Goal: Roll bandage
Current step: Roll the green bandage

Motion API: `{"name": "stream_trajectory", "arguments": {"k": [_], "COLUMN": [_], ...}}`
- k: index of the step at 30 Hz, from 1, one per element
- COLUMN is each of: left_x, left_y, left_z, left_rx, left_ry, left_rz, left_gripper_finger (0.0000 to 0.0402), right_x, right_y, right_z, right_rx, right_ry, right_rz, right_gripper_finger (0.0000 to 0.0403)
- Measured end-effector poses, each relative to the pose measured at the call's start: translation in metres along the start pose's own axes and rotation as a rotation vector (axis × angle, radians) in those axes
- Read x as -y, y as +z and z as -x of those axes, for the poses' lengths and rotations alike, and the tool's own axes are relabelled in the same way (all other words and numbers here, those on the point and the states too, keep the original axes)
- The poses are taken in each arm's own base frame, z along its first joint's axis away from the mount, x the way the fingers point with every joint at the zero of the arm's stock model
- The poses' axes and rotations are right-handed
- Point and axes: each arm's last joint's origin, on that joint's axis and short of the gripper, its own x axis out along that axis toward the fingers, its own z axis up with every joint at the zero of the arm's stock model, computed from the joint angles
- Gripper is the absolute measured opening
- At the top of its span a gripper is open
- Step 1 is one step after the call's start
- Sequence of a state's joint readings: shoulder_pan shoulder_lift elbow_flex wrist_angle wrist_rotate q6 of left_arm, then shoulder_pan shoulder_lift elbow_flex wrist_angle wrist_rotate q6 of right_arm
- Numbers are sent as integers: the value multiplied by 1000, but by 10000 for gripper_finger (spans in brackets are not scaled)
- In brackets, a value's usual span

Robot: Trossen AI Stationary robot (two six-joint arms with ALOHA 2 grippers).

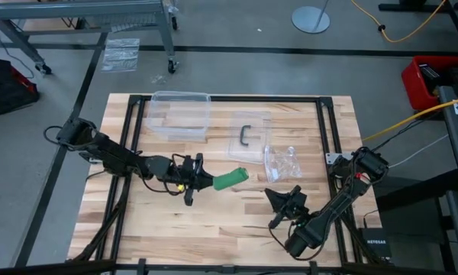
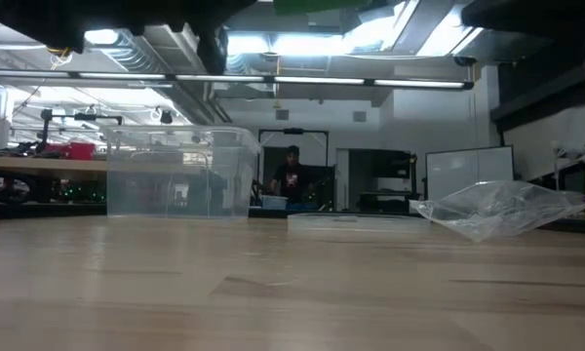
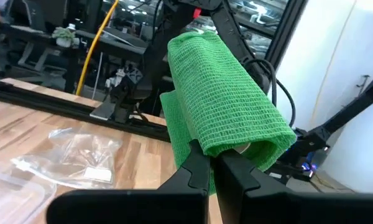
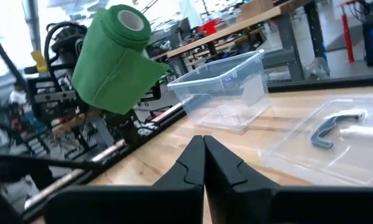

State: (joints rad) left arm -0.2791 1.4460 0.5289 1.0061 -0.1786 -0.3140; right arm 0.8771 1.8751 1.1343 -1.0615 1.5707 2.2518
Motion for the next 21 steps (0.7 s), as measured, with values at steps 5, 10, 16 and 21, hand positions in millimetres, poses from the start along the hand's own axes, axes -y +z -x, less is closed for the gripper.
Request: {"name": "stream_trajectory", "arguments": {"k": [5, 10, 16, 21], "left_x": [-16, -28, -37, -41], "left_y": [5, 9, 12, 13], "left_z": [-3, -4, -4, -4], "left_rx": [1, -11, -17, -22], "left_ry": [1, -35, -53, -66], "left_rz": [-6, -11, -14, -15], "left_gripper_finger": [0, 0, 0, 0], "right_x": [-11, -32, -65, -98], "right_y": [-7, -14, -9, 10], "right_z": [-11, -22, -55, -98], "right_rx": [16, 8, -155, -296], "right_ry": [-29, -62, -67, 266], "right_rz": [-118, -194, -55, 184], "right_gripper_finger": [1, 1, 0, 2]}}
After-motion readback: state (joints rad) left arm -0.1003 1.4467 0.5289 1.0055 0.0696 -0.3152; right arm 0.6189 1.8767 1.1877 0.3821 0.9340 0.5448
